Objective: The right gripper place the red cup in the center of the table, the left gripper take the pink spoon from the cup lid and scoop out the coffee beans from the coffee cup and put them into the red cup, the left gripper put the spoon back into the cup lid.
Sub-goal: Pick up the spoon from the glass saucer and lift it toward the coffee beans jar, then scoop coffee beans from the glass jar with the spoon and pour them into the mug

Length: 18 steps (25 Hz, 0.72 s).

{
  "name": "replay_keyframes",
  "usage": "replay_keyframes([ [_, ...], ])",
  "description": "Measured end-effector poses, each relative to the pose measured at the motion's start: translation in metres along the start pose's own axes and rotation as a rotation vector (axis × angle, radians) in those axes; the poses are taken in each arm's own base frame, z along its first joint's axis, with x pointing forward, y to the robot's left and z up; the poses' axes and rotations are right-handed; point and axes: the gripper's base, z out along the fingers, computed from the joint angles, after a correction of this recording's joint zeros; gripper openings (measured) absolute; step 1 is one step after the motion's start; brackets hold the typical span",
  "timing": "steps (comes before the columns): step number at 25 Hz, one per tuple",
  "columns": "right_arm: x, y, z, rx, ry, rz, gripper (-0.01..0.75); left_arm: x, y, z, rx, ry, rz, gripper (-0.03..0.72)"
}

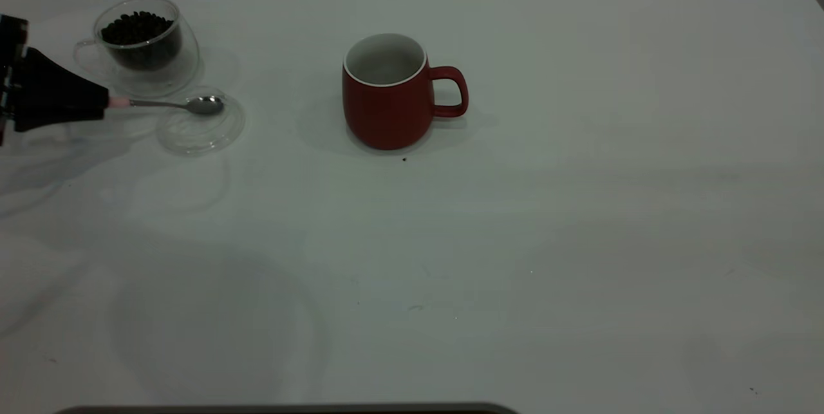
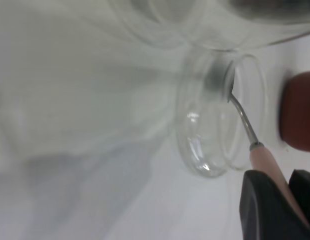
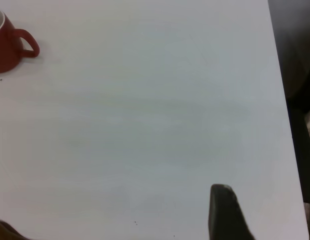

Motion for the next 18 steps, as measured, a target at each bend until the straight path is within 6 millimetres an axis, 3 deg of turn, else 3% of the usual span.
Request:
replay_keyframes([
  [9,0.000,0.000,0.000,0.000,0.000,0.000,0.426,-0.003,-0.037,-0.021,0.135,0.089,0.087,0.121],
  [18,0.000,0.000,0.000,0.000,0.000,0.000,0.425,-0.055,-0.053,-0.061,0.100,-0.035,0.212,0.121],
])
